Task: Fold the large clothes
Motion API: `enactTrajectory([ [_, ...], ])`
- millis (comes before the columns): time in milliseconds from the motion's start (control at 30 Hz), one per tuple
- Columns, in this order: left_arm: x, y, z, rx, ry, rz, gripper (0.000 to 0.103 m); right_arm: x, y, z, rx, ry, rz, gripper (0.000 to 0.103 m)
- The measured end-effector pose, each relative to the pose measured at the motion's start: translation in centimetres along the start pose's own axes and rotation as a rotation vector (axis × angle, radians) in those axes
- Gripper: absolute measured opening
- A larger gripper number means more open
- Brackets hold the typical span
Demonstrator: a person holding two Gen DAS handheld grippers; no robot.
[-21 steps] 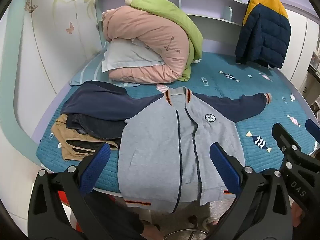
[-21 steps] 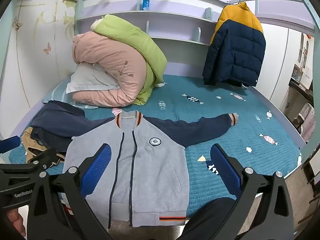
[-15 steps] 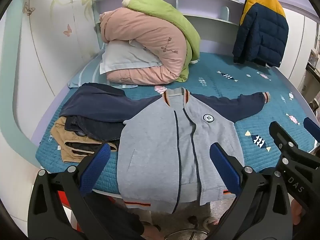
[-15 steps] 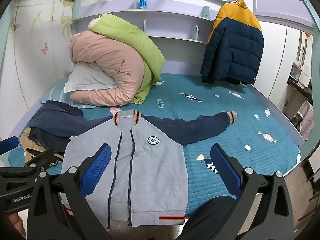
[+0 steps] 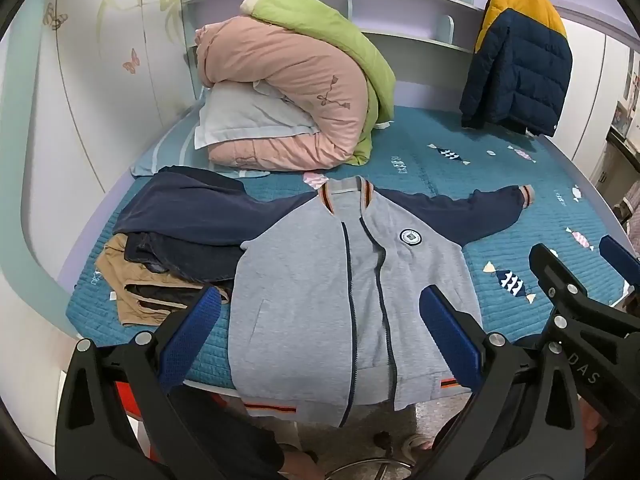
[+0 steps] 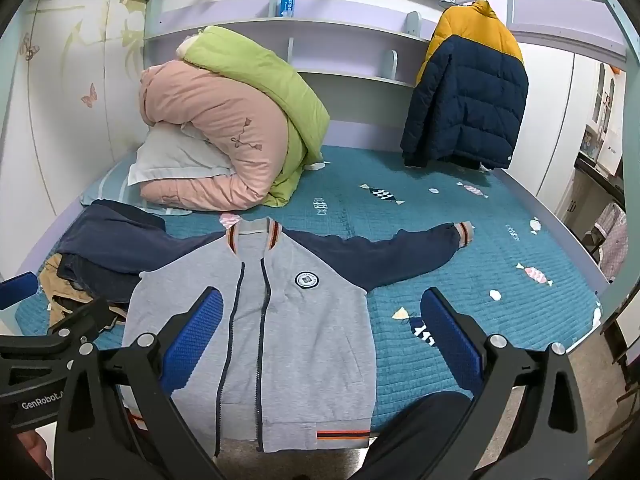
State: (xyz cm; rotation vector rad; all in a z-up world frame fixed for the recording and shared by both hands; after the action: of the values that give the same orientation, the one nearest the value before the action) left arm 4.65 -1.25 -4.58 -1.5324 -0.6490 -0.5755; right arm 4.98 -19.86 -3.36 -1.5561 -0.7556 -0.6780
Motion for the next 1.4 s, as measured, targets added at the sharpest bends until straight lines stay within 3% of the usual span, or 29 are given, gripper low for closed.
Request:
enactTrajectory([
  [1400,-0.7,-0.02,-0.44,-0.01,-0.009,0.012,0.099,-0.05,-0.44,-0.35,0.005,0.004,0.002,0.096],
])
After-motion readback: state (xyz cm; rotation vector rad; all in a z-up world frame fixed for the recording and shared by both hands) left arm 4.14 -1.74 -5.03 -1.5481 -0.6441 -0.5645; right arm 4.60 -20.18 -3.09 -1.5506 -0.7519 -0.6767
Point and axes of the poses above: each gripper's, at about its wrist camera, not at the fingertips, and y roughly the way its jaws point, z to its left, x to its top, the point moved 7 cm from there along y, roughly the way its jaws point, and after that the axes turned 6 degrees about -y, right-handed, at the moved point
